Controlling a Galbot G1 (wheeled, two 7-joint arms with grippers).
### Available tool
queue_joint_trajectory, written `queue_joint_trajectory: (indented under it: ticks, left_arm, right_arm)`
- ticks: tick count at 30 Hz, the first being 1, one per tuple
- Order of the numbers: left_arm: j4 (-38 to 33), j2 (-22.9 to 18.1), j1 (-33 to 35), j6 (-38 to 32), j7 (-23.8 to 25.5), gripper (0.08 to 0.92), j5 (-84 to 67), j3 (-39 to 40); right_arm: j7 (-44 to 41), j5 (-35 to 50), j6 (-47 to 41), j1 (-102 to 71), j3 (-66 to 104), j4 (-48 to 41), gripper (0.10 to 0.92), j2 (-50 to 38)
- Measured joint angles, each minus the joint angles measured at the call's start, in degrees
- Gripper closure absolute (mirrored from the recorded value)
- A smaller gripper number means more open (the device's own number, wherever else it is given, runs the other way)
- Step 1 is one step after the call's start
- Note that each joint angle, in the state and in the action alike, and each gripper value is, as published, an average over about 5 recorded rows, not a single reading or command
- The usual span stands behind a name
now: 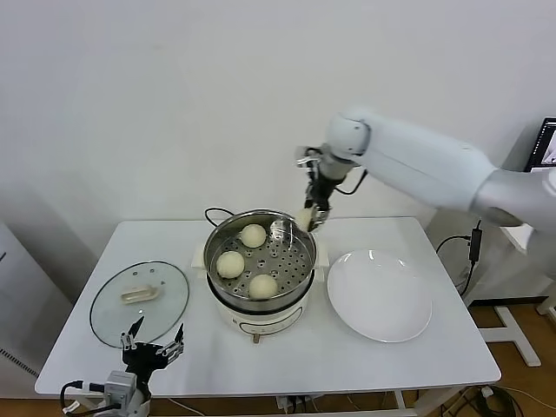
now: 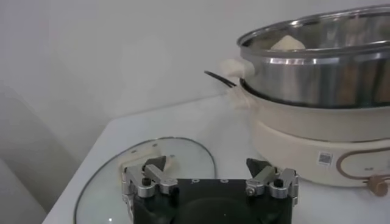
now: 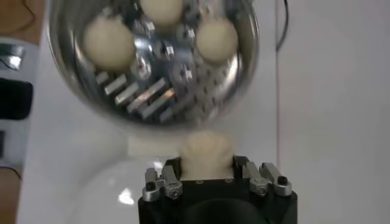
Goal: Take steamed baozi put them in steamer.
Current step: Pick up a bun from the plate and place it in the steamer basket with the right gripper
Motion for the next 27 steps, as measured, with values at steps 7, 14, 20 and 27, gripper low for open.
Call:
queue_joint_trajectory:
  ticks: [7,14,20,27]
  left_arm:
    - [-0.34,-0.01,0.11,-0.03,0.01,0.177,-0.19,0.1]
    - [-0.26,-0.14,0.09,-0.03,0.02,0.177,-0.35,0.29]
    - [-0.08,-0.38,-0.08,-0.03,0.02,0.177,-0.31,0.53]
    - [0.0,-0.45,-0.07,-0.01,0.02,0.177,-0.3,0.58]
  right_arm:
    - [1.56,1.25,-2.18,-1.64,-2.35,-1.88,0.508,5.39]
    - [2.87,-0.51,-3.27,-4.25,-3.23,-3.52,0.508,7.41]
    - [4.18,-2.56,-3.87,-6.28,-3.09,-4.32,0.506,7.83]
    - [4.56,-4.15,-4.22,-7.81,-2.63,-4.37,0.484,7.83]
